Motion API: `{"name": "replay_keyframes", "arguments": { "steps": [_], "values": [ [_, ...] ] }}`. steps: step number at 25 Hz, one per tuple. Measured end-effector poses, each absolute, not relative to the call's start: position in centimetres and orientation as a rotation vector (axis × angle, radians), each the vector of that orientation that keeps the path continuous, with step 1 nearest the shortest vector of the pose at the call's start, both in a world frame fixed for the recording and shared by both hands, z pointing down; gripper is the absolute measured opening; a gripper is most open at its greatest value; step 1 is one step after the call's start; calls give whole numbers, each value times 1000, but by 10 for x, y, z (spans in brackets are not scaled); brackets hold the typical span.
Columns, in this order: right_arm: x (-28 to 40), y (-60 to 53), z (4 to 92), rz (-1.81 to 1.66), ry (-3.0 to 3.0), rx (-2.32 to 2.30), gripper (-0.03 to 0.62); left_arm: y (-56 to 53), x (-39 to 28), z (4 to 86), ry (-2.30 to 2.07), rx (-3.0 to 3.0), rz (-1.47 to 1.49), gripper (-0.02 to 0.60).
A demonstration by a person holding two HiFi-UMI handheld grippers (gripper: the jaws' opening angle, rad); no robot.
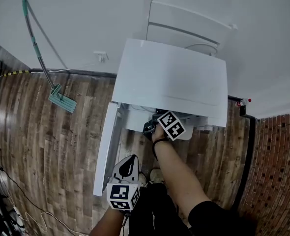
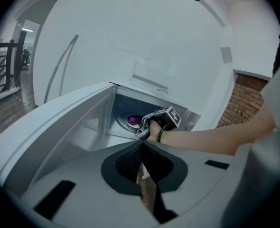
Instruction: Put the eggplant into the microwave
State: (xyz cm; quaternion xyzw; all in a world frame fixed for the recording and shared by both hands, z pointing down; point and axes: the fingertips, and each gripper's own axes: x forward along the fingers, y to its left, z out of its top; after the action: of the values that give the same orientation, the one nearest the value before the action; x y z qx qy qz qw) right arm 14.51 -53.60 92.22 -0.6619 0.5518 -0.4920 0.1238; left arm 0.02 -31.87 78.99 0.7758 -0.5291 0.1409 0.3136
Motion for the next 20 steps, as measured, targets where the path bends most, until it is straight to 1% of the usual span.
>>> {"name": "replay_keyframes", "arguments": {
  "steps": [6, 10, 14, 15, 16, 18, 19, 20],
  "values": [
    [155, -538, 917, -1256, 1744, -2205, 290, -313, 5, 799, -1373, 2035, 391, -3],
    [164, -536, 916, -1204, 1744, -2256, 308, -311, 11, 802, -1357, 2039, 400, -3],
    [169, -529, 910, -1227, 1711, -2154, 306, -313, 14, 801, -1357, 2042, 404, -3],
    [168, -525, 908, -1242, 1709, -2118, 292, -314, 15, 801, -1358, 2044, 404, -3],
    [167, -519, 905, -1258, 1710, -2096, 162, -315, 15, 799, -1359, 2046, 404, -3],
    [165, -504, 900, -1290, 1725, -2075, 33, -317, 17, 795, -1361, 2050, 404, -3],
    [162, -495, 898, -1313, 1744, -2060, 16, -319, 18, 792, -1361, 2052, 403, -3],
    [158, -485, 896, -1340, 1772, -2040, 14, -321, 20, 789, -1362, 2056, 400, -3]
  ]
}}
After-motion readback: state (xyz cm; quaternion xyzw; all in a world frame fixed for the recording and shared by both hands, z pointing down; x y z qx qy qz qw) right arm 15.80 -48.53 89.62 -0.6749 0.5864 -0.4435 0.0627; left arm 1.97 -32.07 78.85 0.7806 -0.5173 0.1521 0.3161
